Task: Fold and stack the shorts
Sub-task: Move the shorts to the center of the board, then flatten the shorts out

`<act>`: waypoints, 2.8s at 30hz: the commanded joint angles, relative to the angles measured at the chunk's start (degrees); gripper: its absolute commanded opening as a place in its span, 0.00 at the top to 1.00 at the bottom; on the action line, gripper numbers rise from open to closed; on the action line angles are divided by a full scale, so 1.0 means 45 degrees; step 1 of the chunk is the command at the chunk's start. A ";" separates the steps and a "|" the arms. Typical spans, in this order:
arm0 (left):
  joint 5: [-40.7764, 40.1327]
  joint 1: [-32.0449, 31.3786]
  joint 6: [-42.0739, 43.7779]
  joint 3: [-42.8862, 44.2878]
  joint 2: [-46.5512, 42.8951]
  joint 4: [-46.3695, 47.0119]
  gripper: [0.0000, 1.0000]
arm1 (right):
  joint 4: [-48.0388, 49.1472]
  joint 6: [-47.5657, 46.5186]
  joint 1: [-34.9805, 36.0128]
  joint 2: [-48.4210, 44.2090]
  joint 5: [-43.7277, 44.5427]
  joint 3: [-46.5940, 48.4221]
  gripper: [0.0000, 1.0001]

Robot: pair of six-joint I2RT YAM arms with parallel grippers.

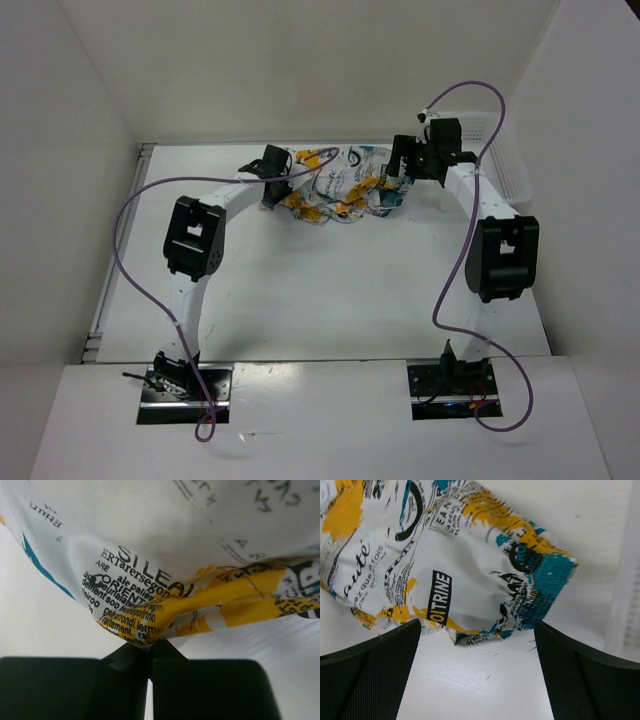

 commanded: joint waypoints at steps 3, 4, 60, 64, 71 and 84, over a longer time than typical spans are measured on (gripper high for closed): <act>0.0418 0.0117 -0.0086 0.0251 -0.0054 -0.0344 1.00 | -0.0272 -0.1881 0.0279 0.0732 -0.1393 -0.0410 0.03; 0.0418 0.0117 -0.0086 0.0251 -0.0209 -0.0344 1.00 | -0.0272 -0.2173 0.0570 0.0733 -0.1393 -0.0410 0.06; 0.2820 -0.2501 -0.3348 0.3200 0.0805 -0.1711 0.05 | -0.0291 -0.2372 0.1237 0.3155 0.0424 0.1193 0.22; 0.2097 -0.2501 -0.3465 0.2848 0.1135 -0.1670 0.17 | -0.0291 -0.2254 0.1237 0.3271 0.0424 0.1192 0.22; 0.4127 -0.2501 -0.2978 0.3415 0.1022 -0.3176 0.21 | -0.0291 -0.2254 0.1237 0.3409 0.0424 0.1328 0.22; 0.3134 -0.2501 -0.3638 0.2594 0.1566 -0.3120 0.80 | -0.0155 -0.2137 0.1355 0.3430 0.1010 0.1209 0.90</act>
